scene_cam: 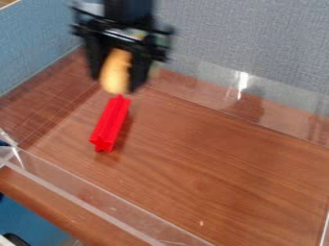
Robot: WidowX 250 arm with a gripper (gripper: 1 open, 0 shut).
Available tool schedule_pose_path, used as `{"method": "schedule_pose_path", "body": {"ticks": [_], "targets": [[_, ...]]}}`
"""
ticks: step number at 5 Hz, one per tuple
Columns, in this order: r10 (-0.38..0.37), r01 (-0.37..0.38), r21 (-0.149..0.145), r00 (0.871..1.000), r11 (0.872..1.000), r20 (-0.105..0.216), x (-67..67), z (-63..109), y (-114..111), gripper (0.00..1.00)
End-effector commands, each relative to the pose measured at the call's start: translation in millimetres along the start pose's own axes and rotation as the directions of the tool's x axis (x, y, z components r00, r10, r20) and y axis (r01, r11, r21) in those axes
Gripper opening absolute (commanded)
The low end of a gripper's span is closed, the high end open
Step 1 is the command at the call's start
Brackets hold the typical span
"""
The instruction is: Push the yellow object to the left side of the table
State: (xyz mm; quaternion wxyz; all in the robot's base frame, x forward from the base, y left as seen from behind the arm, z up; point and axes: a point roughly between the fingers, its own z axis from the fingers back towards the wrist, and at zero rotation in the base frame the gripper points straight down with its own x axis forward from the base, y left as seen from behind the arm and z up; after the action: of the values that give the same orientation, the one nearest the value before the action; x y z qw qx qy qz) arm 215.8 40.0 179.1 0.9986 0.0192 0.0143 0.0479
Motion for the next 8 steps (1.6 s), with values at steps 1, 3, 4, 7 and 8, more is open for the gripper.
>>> {"method": "schedule_pose_path", "body": {"ticks": [1, 3, 4, 7, 8], "targets": [[0.045, -0.045, 0.008, 0.999, 0.999, 0.024, 7.2, 0.1, 31.1, 0.0], [0.167, -0.167, 0.028, 0.986, 0.986, -0.005, 23.5, -21.3, 92.7, 0.0], [0.182, -0.181, 0.046, 0.983, 0.982, -0.018, 40.0, -35.1, 106.0, 0.0], [0.187, -0.18, 0.094, 0.98, 0.979, -0.071, 75.3, -86.0, 128.0, 0.0], [0.169, -0.16, 0.101, 0.982, 0.982, -0.088, 79.1, -102.4, 127.5, 0.0]]}}
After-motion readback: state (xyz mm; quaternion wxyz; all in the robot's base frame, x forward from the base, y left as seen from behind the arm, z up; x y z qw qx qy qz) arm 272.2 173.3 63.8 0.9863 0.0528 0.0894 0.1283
